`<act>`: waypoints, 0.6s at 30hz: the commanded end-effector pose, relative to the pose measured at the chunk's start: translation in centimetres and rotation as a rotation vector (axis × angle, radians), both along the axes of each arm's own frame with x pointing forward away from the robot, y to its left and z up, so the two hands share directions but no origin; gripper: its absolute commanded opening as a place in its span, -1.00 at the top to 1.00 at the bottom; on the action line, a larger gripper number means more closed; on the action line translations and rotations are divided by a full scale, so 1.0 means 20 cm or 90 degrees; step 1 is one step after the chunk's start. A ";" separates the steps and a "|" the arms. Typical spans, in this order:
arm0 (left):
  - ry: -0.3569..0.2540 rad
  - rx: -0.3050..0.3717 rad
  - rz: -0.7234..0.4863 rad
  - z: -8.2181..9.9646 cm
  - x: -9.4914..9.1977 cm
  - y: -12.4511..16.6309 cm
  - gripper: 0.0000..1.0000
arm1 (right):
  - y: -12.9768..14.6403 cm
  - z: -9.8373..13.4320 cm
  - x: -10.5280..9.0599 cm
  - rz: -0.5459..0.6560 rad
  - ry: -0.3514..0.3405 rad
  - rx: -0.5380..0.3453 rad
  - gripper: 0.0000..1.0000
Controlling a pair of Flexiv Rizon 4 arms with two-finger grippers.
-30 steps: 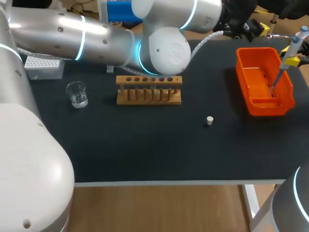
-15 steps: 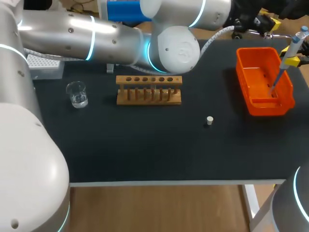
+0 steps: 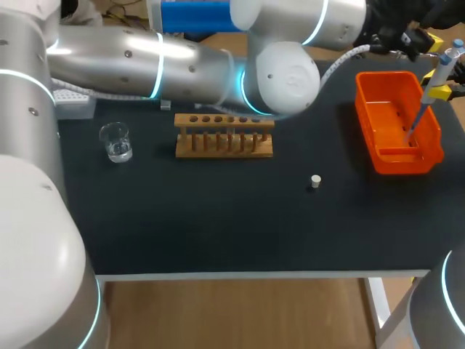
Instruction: Invert the test tube, pick up the pipette, mount the tip to pipette, aspirate from beaker and dispense into the tube, eject the tip, return the pipette, and cap with the stopper.
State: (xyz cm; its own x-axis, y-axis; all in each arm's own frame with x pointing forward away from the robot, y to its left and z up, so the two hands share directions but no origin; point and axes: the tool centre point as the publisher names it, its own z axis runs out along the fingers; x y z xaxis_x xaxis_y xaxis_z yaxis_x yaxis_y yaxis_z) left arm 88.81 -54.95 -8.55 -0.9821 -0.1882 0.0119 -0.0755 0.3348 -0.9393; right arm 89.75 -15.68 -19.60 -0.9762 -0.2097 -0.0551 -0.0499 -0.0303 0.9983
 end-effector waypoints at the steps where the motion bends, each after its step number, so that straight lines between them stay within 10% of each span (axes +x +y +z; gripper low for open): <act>1: 0.003 -0.024 -0.026 -0.04 0.02 -0.05 1.00 | -0.01 0.00 0.01 0.005 0.000 0.000 1.00; 18: 0.006 -0.034 -0.038 -0.11 0.04 -0.07 1.00 | -0.01 0.00 0.01 0.005 0.000 0.000 1.00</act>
State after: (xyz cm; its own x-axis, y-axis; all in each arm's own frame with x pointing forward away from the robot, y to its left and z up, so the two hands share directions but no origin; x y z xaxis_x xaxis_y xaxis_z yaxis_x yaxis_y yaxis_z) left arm 89.19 -56.23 -10.20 -0.9888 -0.1473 0.0249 -0.0735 0.3344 -0.9395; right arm 89.75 -15.69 -19.60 -0.9762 -0.2097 -0.0551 -0.0499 -0.0303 0.9983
